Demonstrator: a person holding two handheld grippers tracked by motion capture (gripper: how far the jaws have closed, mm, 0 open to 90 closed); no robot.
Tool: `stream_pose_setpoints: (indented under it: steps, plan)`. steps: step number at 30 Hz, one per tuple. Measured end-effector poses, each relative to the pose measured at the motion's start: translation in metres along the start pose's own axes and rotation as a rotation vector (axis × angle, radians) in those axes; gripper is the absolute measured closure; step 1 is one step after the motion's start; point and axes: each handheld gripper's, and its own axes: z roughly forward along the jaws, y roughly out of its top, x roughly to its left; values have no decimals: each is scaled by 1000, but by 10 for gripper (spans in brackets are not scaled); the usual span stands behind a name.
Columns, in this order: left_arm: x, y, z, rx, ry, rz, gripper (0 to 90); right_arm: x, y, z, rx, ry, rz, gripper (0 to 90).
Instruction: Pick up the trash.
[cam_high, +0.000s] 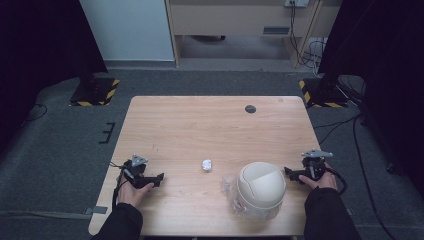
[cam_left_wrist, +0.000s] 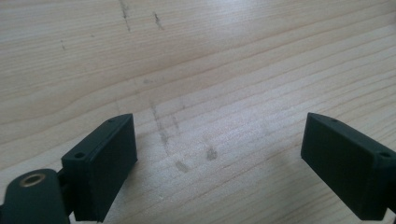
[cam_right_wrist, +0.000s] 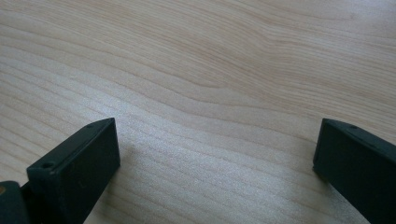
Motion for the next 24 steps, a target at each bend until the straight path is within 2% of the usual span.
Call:
stream_pose_setpoints:
  steps: [2, 4, 9, 13, 14, 16, 18, 19, 20, 24]
  plan:
    - [0, 1, -2, -9, 1, 9, 109, 0, 0, 0, 0, 0, 1, 8]
    - [-3, 7, -8, -65, -9, 25, 113, 0, 0, 0, 0, 1, 2, 8]
    - [-9, 16, -20, -152, -41, 53, 127, 0, 0, 0, 0, 1, 3, 8]
    - [-13, 20, -26, -203, -56, 51, 131, 1, 0, 0, 0, 2, 3, 8]
    - [-15, 22, -30, -223, -78, 41, 150, 1, 0, 0, 0, 1, 5, 8]
    - [-16, 24, -32, -239, -86, 37, 150, 1, 0, 0, 0, 1, 5, 8]
    - [-17, 28, -39, -291, -105, 27, 140, 0, 0, 0, 0, 1, 3, 8]
    - [-17, 28, -39, -291, -105, 27, 130, 0, 0, 0, 0, 1, 3, 8]
    - [-18, 30, -43, -331, -111, 33, 121, 0, 0, 0, 0, 1, 3, 8]
    - [-21, 34, -49, -364, -129, 36, 119, 1, 0, 0, 0, 1, 3, 8]
